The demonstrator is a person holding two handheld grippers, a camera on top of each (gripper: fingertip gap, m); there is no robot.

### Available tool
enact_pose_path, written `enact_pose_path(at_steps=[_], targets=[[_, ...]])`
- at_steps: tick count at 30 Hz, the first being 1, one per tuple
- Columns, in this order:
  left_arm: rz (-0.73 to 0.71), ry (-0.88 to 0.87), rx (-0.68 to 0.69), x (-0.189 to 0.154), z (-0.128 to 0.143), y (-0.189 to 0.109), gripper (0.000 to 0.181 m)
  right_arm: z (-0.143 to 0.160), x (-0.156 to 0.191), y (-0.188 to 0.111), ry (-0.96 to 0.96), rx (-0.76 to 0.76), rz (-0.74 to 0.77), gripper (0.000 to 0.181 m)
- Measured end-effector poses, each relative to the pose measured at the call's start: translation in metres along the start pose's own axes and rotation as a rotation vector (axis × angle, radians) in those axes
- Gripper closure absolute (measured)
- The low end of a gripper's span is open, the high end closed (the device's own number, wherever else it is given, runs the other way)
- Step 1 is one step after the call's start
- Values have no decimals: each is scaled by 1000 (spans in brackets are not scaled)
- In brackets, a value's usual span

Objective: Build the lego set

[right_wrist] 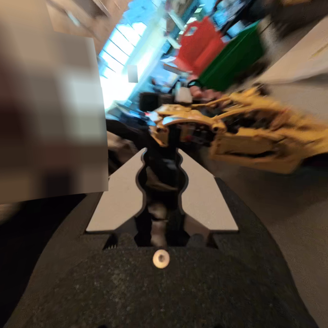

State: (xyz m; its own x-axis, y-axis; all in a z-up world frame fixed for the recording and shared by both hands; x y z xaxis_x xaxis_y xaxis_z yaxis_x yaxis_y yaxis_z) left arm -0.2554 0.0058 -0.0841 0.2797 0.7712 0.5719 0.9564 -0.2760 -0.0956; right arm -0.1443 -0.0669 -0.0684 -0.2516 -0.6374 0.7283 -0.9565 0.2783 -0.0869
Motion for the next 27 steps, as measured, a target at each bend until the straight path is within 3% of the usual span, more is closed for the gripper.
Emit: enact_pose_path(at_steps=[2, 5, 7, 9, 11, 12, 15, 19, 27], targets=[[-3, -34, -7, 6, 0, -1, 137, -7, -4, 4, -269, 10, 226, 153], [0, -92, -20, 14, -1, -2, 137, -18, 12, 15, -516, -49, 240, 148], [10, -136, -27, 20, -1, -1, 137, -16, 8, 18, -771, -22, 393, 138], [26, -187, -24, 29, -1, 0, 137, -21, 2, 15, -969, -76, 600, 144], [24, -251, -16, 42, 1, 2, 137, -28, -5, 10, -1187, -130, 798, 165], [24, -281, -13, 48, 2, 2, 137, -30, -11, 13, -1217, -117, 844, 164], [20, -370, -16, 66, 7, 5, 137, -42, -28, 27, -1118, -93, 877, 131], [5, -451, -14, 82, 13, 9, 137, -70, -37, 28, -972, -283, 955, 146], [-8, -484, 9, 88, 16, 10, 137, -78, -37, 27, -884, -402, 935, 151]])
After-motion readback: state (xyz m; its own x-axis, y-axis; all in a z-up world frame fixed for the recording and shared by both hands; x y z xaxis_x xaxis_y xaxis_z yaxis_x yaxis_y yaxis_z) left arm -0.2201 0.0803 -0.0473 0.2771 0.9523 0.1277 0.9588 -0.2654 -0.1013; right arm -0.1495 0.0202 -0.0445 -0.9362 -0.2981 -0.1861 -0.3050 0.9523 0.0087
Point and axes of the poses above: each gripper's, where its closed fingertips meet, y out along the fingers, z out of its underside, x = y × z across the jaws, the point moved 3 cm from there along -y, back along the fingers, and after that the axes turned 8 degrees about x, right-handed, at the moved point
